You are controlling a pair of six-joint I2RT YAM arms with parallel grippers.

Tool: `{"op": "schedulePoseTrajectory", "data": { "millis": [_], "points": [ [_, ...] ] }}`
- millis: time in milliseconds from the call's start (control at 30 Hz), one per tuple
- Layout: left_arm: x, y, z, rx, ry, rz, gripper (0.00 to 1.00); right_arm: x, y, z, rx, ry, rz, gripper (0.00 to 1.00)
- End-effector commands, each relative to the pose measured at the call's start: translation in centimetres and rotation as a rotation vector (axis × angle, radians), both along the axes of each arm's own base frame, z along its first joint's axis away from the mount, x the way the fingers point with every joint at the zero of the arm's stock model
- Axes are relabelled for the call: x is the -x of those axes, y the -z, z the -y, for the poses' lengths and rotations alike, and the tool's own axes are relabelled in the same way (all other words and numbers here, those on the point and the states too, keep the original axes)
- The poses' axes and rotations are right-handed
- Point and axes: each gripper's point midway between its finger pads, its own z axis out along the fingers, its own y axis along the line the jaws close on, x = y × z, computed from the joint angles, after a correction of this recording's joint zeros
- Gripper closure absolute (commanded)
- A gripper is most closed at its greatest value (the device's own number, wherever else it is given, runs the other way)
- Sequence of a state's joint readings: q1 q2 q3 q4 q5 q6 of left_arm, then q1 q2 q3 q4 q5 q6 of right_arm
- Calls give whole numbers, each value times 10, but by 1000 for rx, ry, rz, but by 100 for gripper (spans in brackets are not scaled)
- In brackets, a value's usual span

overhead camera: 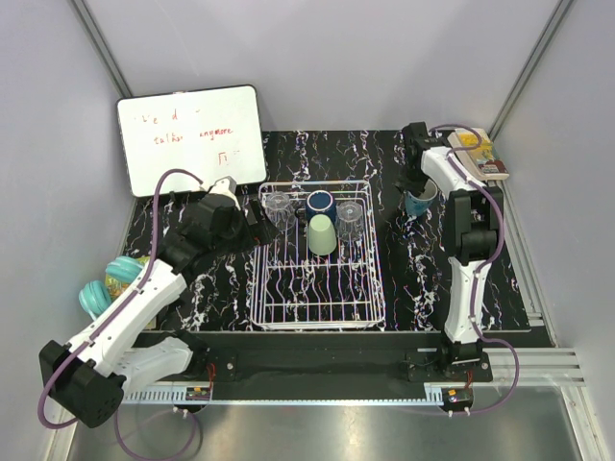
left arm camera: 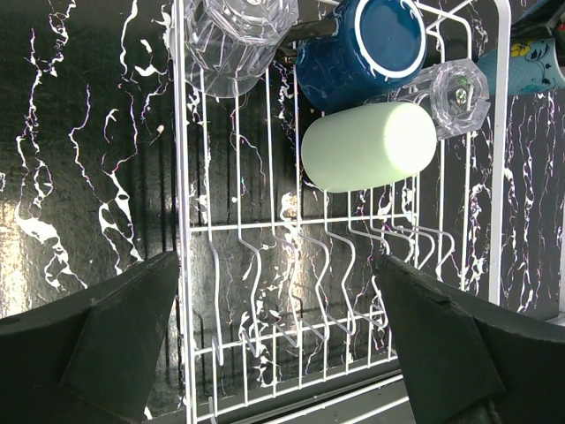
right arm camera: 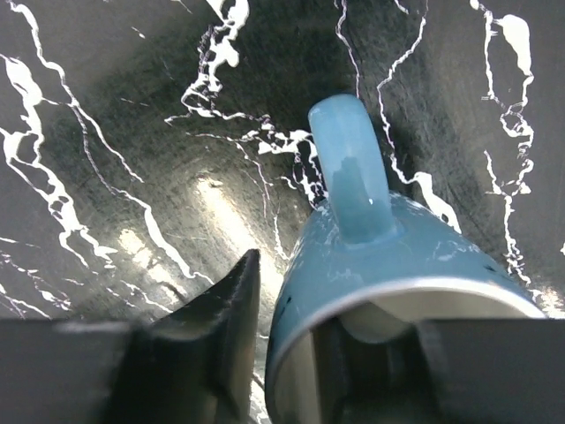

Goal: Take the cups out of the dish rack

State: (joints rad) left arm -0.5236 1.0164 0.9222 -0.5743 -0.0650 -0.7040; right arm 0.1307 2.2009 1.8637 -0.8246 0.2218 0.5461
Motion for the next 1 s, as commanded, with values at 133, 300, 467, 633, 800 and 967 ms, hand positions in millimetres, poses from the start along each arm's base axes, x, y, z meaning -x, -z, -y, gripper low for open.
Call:
{"op": "schedulePoseTrajectory", "data": {
  "millis": [133,300,467,633,800,967],
  "points": [
    [-6,-10,-1,-9,6,57,1,-10,-91,-7,-76,-8,282,35],
    [-8,-13,-2,-15,3,69,1,-7,-135,-13,-107,-20,376,22],
    [-18,-14,-5,-71,1,85,1,9,-203,-24,-149,-61,519,17],
    [-38,-10,2,-138,17,71,1,48,-251,-61,-172,-165,637,15],
    [-50,-9,28,-195,59,76,1,96,-263,-98,-196,-284,681,14],
    [-52,-8,61,-222,106,83,1,146,-255,-108,-240,-347,694,13]
  ]
}}
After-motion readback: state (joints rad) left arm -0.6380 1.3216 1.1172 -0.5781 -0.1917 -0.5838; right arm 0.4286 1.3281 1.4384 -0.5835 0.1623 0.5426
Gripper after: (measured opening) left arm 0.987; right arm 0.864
